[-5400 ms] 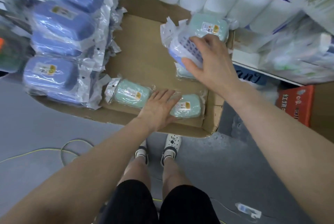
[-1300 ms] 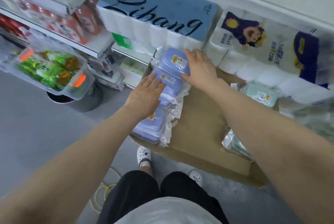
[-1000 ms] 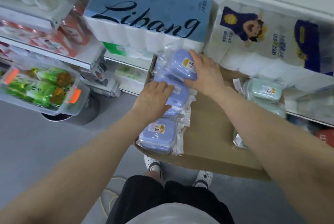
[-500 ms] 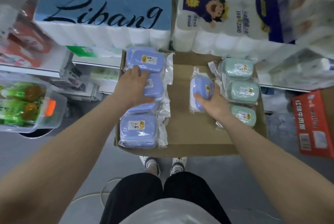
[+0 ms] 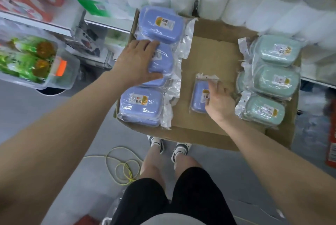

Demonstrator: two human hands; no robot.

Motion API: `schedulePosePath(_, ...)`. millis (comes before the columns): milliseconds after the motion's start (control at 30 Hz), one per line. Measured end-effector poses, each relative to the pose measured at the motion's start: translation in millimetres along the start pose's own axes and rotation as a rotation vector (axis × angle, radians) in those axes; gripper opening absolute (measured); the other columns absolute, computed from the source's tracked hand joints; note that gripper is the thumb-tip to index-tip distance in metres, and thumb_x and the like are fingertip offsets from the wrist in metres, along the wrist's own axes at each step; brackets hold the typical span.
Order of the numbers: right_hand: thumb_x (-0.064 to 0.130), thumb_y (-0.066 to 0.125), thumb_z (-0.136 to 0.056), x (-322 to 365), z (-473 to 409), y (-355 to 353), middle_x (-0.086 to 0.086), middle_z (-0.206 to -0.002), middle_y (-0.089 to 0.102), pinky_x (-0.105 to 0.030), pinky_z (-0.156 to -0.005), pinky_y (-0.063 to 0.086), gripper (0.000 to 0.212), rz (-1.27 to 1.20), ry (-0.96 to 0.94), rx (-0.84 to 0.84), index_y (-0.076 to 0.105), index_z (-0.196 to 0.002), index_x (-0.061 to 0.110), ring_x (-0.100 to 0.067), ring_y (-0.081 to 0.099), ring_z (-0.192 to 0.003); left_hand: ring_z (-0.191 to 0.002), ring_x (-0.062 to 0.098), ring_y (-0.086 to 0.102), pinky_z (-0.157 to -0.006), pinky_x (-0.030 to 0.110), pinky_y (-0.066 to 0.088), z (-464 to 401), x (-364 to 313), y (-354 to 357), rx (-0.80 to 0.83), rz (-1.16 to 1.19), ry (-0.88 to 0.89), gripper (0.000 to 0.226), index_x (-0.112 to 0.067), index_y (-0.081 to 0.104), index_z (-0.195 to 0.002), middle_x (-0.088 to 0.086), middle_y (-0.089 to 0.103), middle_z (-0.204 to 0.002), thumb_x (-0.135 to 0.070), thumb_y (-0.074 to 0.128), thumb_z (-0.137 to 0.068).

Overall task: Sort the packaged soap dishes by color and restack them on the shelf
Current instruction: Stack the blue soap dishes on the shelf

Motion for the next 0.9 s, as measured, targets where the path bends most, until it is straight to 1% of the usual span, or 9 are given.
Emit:
schedulePosePath(33,0.006,0.074,-0.073,-3,-4,1,-0.016,-0.137,0.048,-0.046,-0.076,0.054,0.078,0.125,-0.135,0.020,0.042,-0.143,0.019,-0.042,0.054,-0.113,-0.114,0.041,0.049,-0.104,0.047,0.035,-1,0,1,0.002,0.000,0.000,0.090,-0.006,0.041,-0.140,0.020,0.053,-0.127,-0.052,0.076,-0.071)
schedulePosePath(100,0.004,0.070,-0.079,-5,-9,0,-0.007,-0.158,0.027,-0.050,-0.105,0.040,0.088,0.302,-0.416,0.121,0.028,-0.152,0.027,-0.039,0.029,-0.142,-0.112,0.040,0.050,-0.104,0.048,0.036,-4,1,4,0.007,-0.002,-0.002,0.091,-0.007,0.041,-0.139,0.019,0.054,-0.125,-0.054,0.077,-0.069)
schedulePosePath(200,0.017,0.059,-0.092,-3,-14,11,0.001,-0.165,0.002,-0.049,-0.121,0.011,0.083,0.506,-0.677,0.254,0.008,-0.156,0.031,-0.033,-0.003,-0.151,-0.113,0.039,0.050,-0.103,0.048,0.036,-2,2,6,0.012,-0.007,-0.007,0.094,-0.011,0.039,-0.140,0.016,0.053,-0.125,-0.057,0.076,-0.067)
schedulePosePath(267,0.018,0.061,-0.092,4,-14,16,0.000,-0.163,0.016,-0.049,-0.121,0.013,0.071,0.529,-0.768,0.252,0.025,-0.153,0.028,-0.032,0.005,-0.151,-0.113,0.038,0.049,-0.103,0.048,0.037,1,1,4,-0.007,-0.002,-0.016,0.094,-0.011,0.040,-0.139,0.015,0.053,-0.125,-0.056,0.078,-0.066)
schedulePosePath(333,0.017,0.073,-0.082,10,-15,15,-0.004,-0.148,0.046,-0.048,-0.115,0.030,0.060,0.561,-0.824,0.201,0.052,-0.138,0.022,-0.034,0.031,-0.144,-0.112,0.037,0.050,-0.102,0.047,0.037,4,0,1,-0.022,0.009,-0.019,0.094,-0.010,0.042,-0.138,0.015,0.054,-0.124,-0.054,0.079,-0.064)
schedulePosePath(400,0.013,0.083,-0.068,10,-18,4,-0.007,-0.132,0.060,-0.047,-0.108,0.039,0.061,0.511,-0.778,0.114,0.062,-0.125,0.016,-0.035,0.046,-0.133,-0.112,0.037,0.050,-0.101,0.047,0.038,9,-2,-3,-0.029,0.022,-0.032,0.094,-0.010,0.042,-0.138,0.015,0.054,-0.124,-0.055,0.079,-0.064)
schedulePosePath(500,0.020,0.085,-0.055,3,-15,-28,-0.013,-0.132,0.056,-0.048,-0.108,0.037,0.084,0.298,-0.591,0.054,0.053,-0.131,0.008,-0.037,0.046,-0.130,-0.114,0.035,0.049,-0.100,0.043,0.037,21,-9,-15,-0.061,0.070,-0.061,0.093,-0.010,0.041,-0.140,0.014,0.054,-0.127,-0.053,0.078,-0.067)
schedulePosePath(633,0.041,0.075,-0.061,-9,-7,-94,-0.014,-0.119,0.054,-0.045,-0.092,0.042,0.081,0.025,-0.300,-0.085,0.046,-0.129,0.007,-0.037,0.055,-0.106,-0.119,0.034,0.046,-0.103,0.041,0.033,41,-16,-43,-0.117,0.155,-0.119,0.090,-0.006,0.038,-0.142,0.015,0.049,-0.131,-0.042,0.079,-0.071)
schedulePosePath(900,0.054,0.070,-0.078,20,-5,-245,-0.015,-0.127,0.049,-0.045,-0.089,0.047,0.095,-0.212,-0.338,-0.408,0.027,-0.150,0.010,-0.034,0.052,-0.111,-0.116,0.035,0.049,-0.100,0.045,0.041,62,2,-124,-0.311,0.153,-0.222,0.095,-0.011,0.036,-0.142,0.014,0.049,-0.131,-0.059,0.074,-0.070)
Point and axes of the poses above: each hand's wrist, its own z-axis away from the middle knuckle, its own y-axis out of the palm, x = y × z, the point moved 4 cm from there along -z, towards the middle knuckle
